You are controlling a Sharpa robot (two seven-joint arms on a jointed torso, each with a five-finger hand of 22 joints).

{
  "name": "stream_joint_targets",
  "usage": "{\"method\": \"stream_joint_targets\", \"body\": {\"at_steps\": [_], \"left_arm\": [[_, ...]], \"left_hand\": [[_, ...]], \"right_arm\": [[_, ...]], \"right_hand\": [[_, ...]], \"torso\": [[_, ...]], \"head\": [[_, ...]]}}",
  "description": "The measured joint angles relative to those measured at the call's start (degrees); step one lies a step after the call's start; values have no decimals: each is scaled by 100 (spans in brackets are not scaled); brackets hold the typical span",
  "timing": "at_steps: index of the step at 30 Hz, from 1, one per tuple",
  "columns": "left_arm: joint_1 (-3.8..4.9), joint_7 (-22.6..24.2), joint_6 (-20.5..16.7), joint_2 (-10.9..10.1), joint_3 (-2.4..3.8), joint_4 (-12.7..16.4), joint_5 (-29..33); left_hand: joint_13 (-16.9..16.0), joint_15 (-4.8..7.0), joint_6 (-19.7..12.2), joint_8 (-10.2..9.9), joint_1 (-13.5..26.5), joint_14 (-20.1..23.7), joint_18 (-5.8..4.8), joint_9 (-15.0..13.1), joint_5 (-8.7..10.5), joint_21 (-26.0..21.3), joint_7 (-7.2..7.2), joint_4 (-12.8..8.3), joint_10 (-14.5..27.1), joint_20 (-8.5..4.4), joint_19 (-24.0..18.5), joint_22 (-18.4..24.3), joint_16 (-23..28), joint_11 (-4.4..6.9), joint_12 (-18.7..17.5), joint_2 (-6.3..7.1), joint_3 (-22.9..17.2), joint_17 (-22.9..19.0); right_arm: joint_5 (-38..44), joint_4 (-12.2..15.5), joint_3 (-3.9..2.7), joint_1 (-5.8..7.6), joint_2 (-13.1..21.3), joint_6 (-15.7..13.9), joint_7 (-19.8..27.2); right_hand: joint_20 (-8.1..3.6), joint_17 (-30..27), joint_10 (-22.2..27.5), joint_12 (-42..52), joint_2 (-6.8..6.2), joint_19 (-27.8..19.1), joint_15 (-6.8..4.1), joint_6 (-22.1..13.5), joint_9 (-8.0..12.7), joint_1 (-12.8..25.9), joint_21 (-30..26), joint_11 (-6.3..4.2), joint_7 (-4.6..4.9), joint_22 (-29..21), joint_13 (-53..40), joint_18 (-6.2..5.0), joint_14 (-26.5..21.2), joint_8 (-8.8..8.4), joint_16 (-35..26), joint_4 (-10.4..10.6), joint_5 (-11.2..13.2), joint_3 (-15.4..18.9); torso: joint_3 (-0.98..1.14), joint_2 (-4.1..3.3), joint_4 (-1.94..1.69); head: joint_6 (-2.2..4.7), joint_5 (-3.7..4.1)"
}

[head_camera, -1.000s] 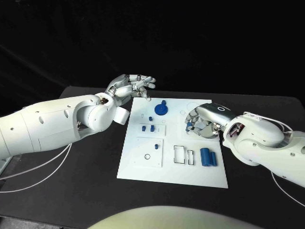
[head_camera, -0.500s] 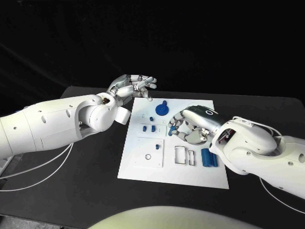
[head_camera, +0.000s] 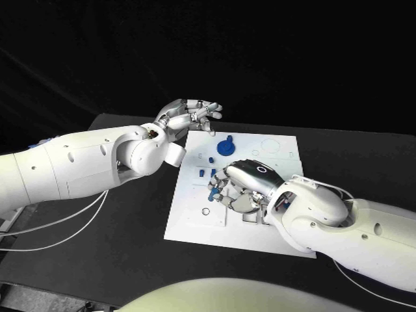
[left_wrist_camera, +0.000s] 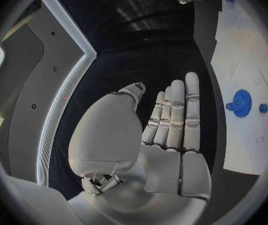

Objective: Assemble the parts on the task board

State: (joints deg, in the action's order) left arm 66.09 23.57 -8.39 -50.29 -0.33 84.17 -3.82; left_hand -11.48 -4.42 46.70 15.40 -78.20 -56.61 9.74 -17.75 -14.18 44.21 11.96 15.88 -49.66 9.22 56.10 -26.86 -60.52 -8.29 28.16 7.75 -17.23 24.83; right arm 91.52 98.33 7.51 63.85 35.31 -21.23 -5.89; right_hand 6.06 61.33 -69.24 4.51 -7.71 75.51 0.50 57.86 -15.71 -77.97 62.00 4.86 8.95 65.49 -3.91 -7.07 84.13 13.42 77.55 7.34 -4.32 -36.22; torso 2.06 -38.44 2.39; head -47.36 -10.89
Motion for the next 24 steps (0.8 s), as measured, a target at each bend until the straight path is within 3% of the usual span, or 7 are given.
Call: {"method": "stream_joint_targets", "body": {"at_steps": [10, 24], "left_arm": [[0, -2, 14, 17, 0, -1, 0], [0, -6, 30, 22, 0, 13, 0]], "left_hand": [[0, 0, 0, 0, 0, 0, 0, 0, 0, 0, 0, 0, 0, 0, 0, 0, 0, 0, 0, 0, 0, -6], [-4, 0, 0, 0, 0, 0, 0, 0, 0, 0, 0, 16, 0, 0, 0, 4, 0, 0, 23, 0, 16, -5]], "right_arm": [[10, -358, 33, -303, -308, 5, 53], [147, -618, 58, -439, -490, 31, 77]], "right_hand": [[0, 0, 0, -22, 24, 0, 0, 7, -6, 25, 0, 0, -8, 0, 1, 0, 0, -6, 0, -24, -33, -24], [0, -1, 0, -22, 31, 0, 0, 1, -7, 33, 0, 1, -9, -7, 2, -1, 0, 9, 22, -39, -31, -38]], "torso": [[10, -7, -7], [3, -7, -3]], "head": [[-32, -111], [-87, -149]]}}
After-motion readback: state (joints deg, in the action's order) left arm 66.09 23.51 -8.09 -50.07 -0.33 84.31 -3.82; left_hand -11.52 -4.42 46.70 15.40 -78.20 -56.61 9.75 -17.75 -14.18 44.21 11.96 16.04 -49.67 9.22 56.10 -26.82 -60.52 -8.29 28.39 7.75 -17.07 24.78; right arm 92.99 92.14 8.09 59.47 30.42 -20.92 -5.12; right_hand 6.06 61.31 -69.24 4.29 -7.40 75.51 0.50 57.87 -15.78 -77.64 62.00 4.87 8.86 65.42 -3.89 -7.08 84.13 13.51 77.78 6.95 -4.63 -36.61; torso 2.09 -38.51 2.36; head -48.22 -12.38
